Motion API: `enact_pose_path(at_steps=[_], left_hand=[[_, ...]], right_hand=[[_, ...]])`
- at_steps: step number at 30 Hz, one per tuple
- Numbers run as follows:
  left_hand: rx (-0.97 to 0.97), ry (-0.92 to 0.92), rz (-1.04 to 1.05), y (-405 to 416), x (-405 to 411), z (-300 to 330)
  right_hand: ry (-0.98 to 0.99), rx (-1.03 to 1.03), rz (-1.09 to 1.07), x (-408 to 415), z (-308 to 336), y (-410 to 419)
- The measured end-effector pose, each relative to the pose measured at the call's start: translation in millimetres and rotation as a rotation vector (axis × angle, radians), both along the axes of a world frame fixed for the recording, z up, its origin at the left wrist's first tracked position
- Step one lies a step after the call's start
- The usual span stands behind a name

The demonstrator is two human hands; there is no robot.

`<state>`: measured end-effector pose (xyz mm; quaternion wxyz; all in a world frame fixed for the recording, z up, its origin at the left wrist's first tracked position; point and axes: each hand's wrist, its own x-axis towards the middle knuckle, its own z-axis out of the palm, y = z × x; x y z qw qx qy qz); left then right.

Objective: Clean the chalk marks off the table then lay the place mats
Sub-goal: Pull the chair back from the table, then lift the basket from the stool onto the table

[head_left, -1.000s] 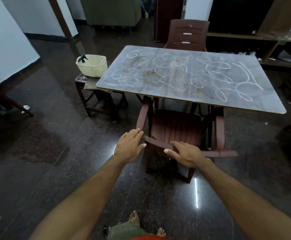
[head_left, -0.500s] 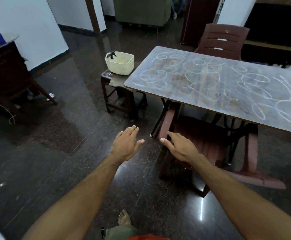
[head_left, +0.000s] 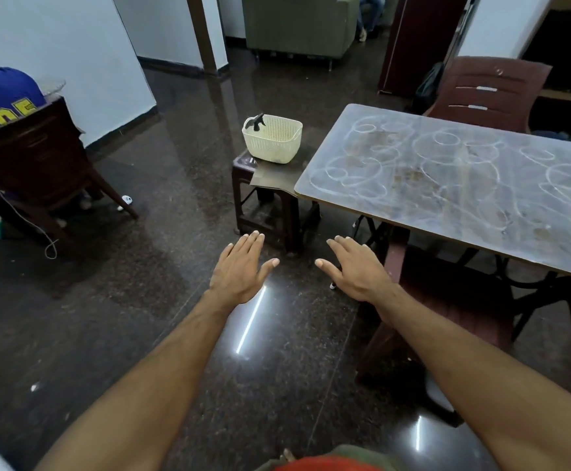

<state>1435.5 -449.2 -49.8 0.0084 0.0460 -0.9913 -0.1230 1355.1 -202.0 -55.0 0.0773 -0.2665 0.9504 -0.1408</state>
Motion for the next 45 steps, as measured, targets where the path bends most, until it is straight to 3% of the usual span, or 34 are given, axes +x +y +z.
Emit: enact_pose_path(at_steps=[12, 28, 45], left_hand=[[0.026, -0.046, 0.062, -94, -70, -14], [0.020, -0.100, 0.088, -205, -247, -23], [0.071, -0.157, -0.123, -326, -406, -50]], right_hand=[[-0.003, 0.041, 0.070, -97, -21, -109], [-0.029, 0.039, 0.131, -281, -29, -242], [-0.071, 0.032, -0.120, -386, -56, -334]])
